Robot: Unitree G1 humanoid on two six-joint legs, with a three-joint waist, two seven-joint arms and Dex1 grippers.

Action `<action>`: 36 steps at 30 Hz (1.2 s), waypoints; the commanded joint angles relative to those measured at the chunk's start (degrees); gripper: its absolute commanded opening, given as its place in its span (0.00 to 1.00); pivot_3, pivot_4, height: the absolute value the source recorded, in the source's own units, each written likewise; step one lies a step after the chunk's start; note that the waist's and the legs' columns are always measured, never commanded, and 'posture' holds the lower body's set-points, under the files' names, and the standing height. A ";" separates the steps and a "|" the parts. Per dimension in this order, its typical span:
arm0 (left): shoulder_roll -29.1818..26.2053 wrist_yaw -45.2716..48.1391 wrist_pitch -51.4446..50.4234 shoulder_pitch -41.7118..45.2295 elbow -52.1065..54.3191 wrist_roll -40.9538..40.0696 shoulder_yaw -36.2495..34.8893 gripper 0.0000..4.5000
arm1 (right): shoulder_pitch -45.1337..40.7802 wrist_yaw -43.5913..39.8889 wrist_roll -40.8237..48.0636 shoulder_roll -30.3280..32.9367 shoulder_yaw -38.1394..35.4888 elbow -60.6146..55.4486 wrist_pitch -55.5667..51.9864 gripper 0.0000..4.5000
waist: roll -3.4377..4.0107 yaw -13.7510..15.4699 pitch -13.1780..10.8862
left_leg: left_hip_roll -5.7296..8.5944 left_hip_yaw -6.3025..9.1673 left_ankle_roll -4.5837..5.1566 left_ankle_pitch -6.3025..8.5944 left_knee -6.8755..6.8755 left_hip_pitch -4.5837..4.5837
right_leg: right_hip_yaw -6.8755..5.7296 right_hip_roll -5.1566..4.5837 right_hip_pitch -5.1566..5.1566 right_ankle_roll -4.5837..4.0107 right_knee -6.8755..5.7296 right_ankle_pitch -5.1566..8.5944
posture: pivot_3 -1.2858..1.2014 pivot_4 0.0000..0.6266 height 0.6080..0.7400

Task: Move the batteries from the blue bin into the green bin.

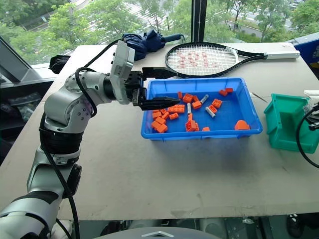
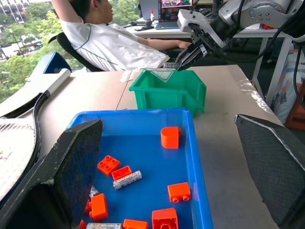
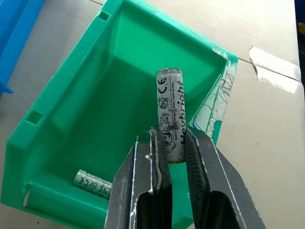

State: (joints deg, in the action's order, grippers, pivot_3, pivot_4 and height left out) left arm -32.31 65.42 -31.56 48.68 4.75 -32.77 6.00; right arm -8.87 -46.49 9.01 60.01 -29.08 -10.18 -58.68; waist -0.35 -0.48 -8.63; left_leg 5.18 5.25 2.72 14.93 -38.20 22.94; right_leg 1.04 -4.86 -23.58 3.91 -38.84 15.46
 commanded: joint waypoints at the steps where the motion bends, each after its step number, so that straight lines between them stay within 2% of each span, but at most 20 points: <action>1: -0.32 1.68 1.20 1.39 0.38 0.18 -0.43 1.00 | -1.90 2.33 1.05 -0.14 -0.60 -0.58 -0.11 0.02 | 0.00 0.04 0.00 | 0.00 0.00 0.00 0.00 0.00 0.00 | 0.00 0.00 0.00 0.00 0.00 0.00 | 0.52 0.24 1.00; 6: -0.18 2.87 0.66 1.26 0.87 -0.42 -0.74 1.00 | -3.03 3.14 2.43 -0.37 0.70 -0.12 0.36 0.02 | 0.00 0.04 0.00 | 0.00 0.02 0.00 0.00 -0.01 0.00 | -0.01 0.00 0.00 0.00 0.00 0.00 | 0.52 0.24 1.00; 8: -0.36 3.34 0.55 0.98 1.13 -0.56 -0.83 1.00 | -3.34 3.48 2.76 -0.20 1.06 0.22 0.70 0.22 | 0.00 0.03 0.00 | 0.00 0.01 0.00 0.00 -0.02 0.01 | -0.01 0.00 0.00 0.00 0.00 0.00 | 0.52 0.24 1.00; 9: -0.42 3.46 0.54 0.89 1.18 -0.56 -0.89 1.00 | -3.49 3.56 2.97 -0.04 1.20 0.36 0.73 0.26 | 0.00 0.03 0.00 | 0.00 0.01 0.00 0.00 -0.02 0.01 | 0.00 0.00 0.00 0.00 0.00 0.00 | 0.52 0.24 1.00; 10: -0.43 3.54 0.52 0.81 1.23 -0.54 -0.95 1.00 | -3.56 3.53 3.24 0.09 1.26 0.49 0.81 0.37 | 0.00 0.03 0.00 | 0.00 0.01 0.00 0.00 -0.02 0.00 | 0.00 0.00 0.00 0.00 0.00 0.00 | 0.52 0.24 1.00; 11: -0.43 3.56 0.55 0.76 1.26 -0.49 -1.00 1.00 | -3.57 3.51 3.29 0.32 1.40 0.67 1.09 0.37 | 0.00 0.05 0.00 | 0.00 0.01 0.00 0.00 -0.02 0.01 | -0.01 0.00 0.00 0.00 0.00 0.00 | 0.52 0.24 1.00; 12: -0.42 3.37 0.72 0.65 1.21 -0.35 -1.19 1.00 | -3.55 3.53 3.31 0.60 1.58 0.76 1.34 0.51 | 0.00 0.05 0.00 | 0.00 0.01 0.00 0.00 -0.02 0.01 | -0.01 0.00 0.00 0.00 0.00 0.00 | 0.52 0.24 1.00; 18: -3.01 3.11 0.98 -1.12 0.48 0.45 -3.06 1.00 | -6.36 2.86 6.04 0.70 3.32 -2.21 0.50 0.95 | 0.01 -0.24 -0.01 | 0.00 0.02 0.00 0.00 -0.02 0.00 | -0.01 0.01 0.00 0.00 -0.01 0.00 | 0.52 0.24 1.00; 19: -3.80 3.22 1.00 -1.56 0.38 0.64 -3.31 1.00 | -7.72 3.04 7.09 0.19 3.87 -3.15 -0.22 0.98 | 0.05 -0.52 -0.03 | -0.01 0.00 0.00 0.00 -0.01 0.00 | 0.01 0.01 -0.01 0.00 -0.01 0.00 | 0.52 0.24 1.00; 22: -7.22 4.04 1.41 -3.83 0.14 1.70 -4.17 1.00 | -13.17 3.69 10.15 -2.19 7.91 -5.97 -1.81 0.98 | 0.05 -0.69 -0.03 | -0.12 -0.04 0.00 0.00 0.02 -0.04 | 0.07 0.12 -0.02 0.00 -0.01 0.00 | 0.52 0.24 1.00; 27: -12.46 4.90 1.51 -8.04 1.01 2.47 -5.80 1.00 | -22.62 5.55 13.66 -11.38 17.20 -6.79 -2.81 0.98 | -0.09 -0.43 -0.11 | -0.20 -0.01 -0.01 0.01 0.02 -0.03 | 0.05 0.18 -0.03 -0.01 0.02 0.00 | 0.52 0.24 1.00; 33: -16.16 3.95 0.66 -11.84 3.33 2.02 -8.04 1.00 | -25.50 5.96 12.10 -18.35 28.70 -4.75 1.11 0.98 | -0.16 0.45 -0.15 | -0.11 0.11 0.02 0.03 -0.04 0.16 | -0.11 0.05 -0.09 -0.01 0.12 0.00 | 0.52 0.24 1.00; 36: -16.95 3.12 -0.24 -13.14 4.73 1.29 -8.96 1.00 | -27.87 7.06 11.84 -23.41 32.01 -1.44 2.59 0.98 | -0.15 -0.01 -0.15 | -0.10 0.13 0.02 0.03 -0.06 0.15 | -0.12 0.06 -0.10 -0.01 0.10 0.00 | 0.52 0.24 1.00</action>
State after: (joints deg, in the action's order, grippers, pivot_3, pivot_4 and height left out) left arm -48.37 69.02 -31.62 35.51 6.92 -30.63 -0.76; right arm -34.80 -40.28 21.18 37.47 2.36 -11.93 -57.90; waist -0.50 -0.49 -8.79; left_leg 5.08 5.37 2.73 14.95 -38.26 23.08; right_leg 0.92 -4.80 -23.69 3.90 -38.79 15.46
